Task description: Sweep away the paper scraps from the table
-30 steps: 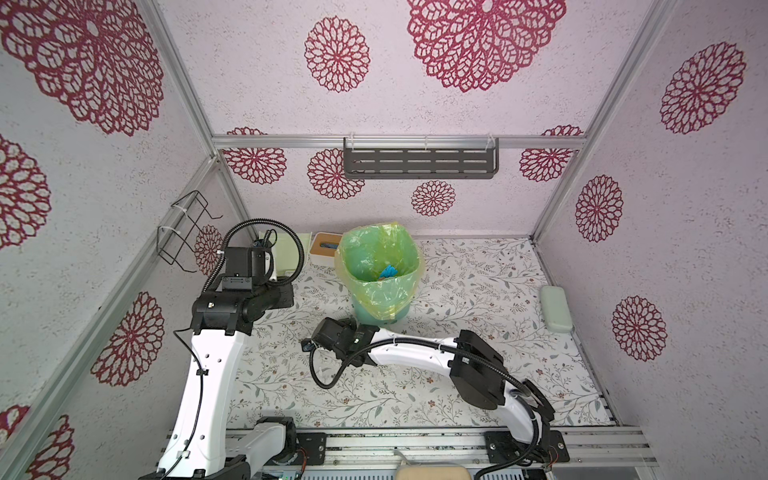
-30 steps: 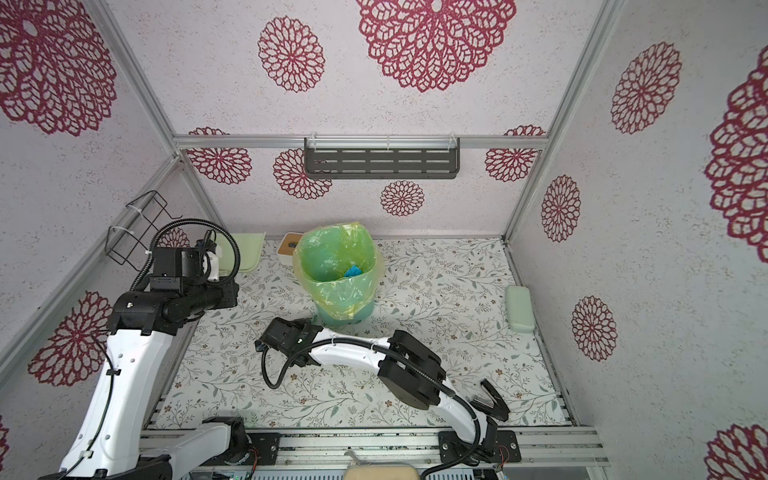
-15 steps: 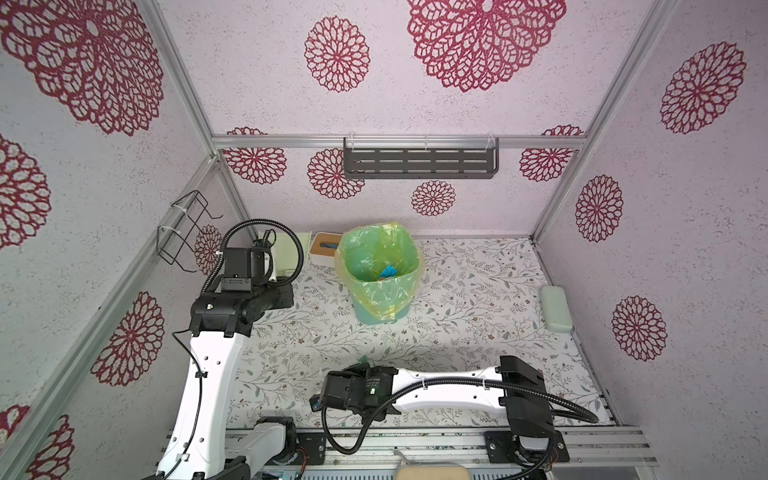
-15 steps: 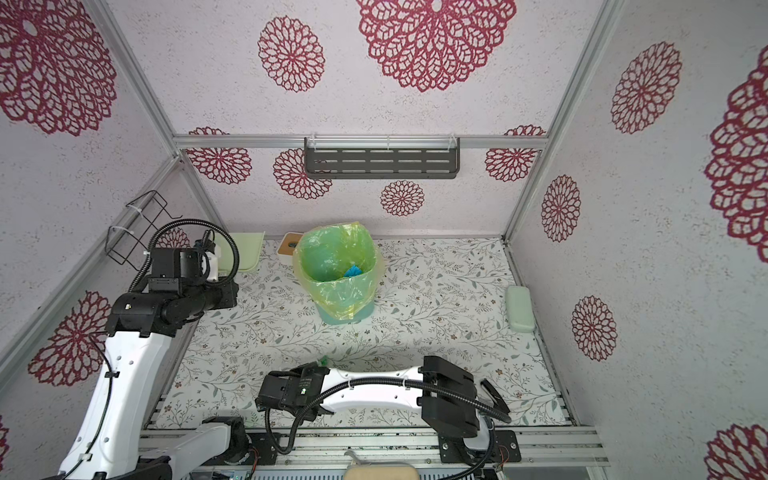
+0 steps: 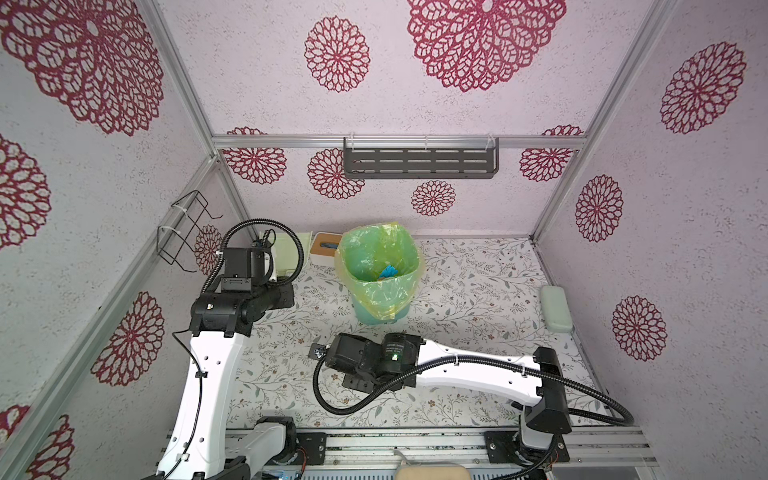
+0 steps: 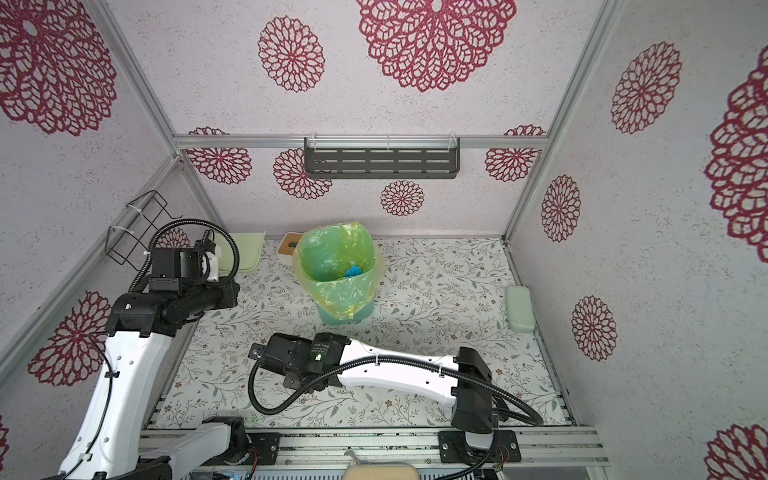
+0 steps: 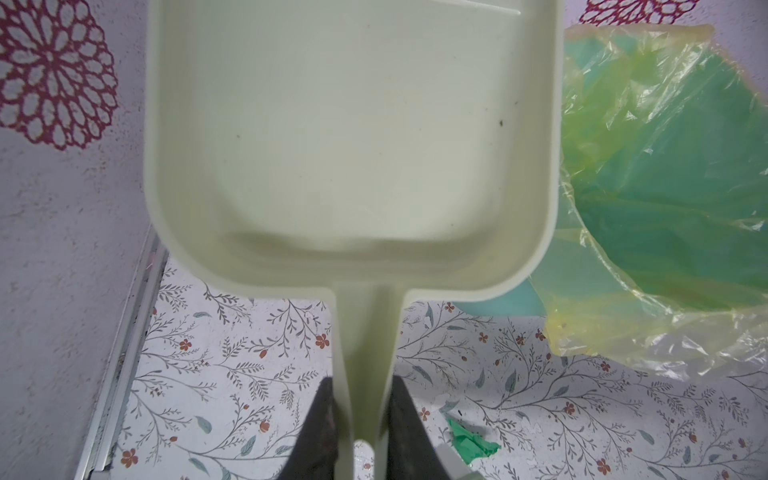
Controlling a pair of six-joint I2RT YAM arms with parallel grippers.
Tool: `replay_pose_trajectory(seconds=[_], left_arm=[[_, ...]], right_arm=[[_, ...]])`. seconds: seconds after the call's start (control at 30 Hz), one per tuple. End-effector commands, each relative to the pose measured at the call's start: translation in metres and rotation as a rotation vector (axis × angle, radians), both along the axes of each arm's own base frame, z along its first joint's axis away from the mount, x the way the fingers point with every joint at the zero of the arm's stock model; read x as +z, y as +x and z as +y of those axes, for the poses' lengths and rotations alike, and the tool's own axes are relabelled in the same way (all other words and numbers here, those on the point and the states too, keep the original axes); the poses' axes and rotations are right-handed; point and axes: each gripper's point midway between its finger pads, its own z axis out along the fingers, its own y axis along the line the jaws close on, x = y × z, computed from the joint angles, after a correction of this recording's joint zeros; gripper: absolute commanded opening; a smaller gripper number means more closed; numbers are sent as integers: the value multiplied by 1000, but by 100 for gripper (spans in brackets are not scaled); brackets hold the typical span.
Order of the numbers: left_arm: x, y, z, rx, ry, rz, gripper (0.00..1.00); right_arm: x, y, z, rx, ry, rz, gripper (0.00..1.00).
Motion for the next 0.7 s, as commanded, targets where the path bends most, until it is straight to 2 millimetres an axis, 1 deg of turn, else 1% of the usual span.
replay_pose_trajectory(seconds=[0.0, 0.1, 0.17, 0.23, 0.33, 0.4, 0.47, 0.5, 0.6, 0.67], left_arm=[[13, -1, -1, -5, -9, -42, 10], [13, -1, -2, -13, -10, -38, 10], [14, -1, -3, -19, -7, -35, 10], [15, -1, -3, -21, -4, -32, 10], [16, -1, -4, -25, 0, -31, 10], [18, -1, -4, -28, 0, -33, 10], [16, -1, -6, -31, -1, -26, 10], [16, -1, -7, -34, -3, -26, 10], [10, -3, -12, -47, -8, -13, 11], [3, -5, -19, -64, -13, 6, 11]], right_arm=[[13, -16, 8, -78, 175, 244, 0], [8, -10, 7, -142, 245, 349, 0], [2, -4, 4, -192, 265, 402, 0], [-7, 1, 0, -243, 270, 452, 0], [-23, 9, -12, -335, 250, 499, 0], [-33, 12, -24, -398, 239, 520, 0], [-43, 11, -35, -453, 227, 542, 0], [-47, 25, -47, -514, 241, 553, 0], [-58, 30, -68, -597, 252, 582, 0], [-63, 32, -83, -646, 251, 594, 0]])
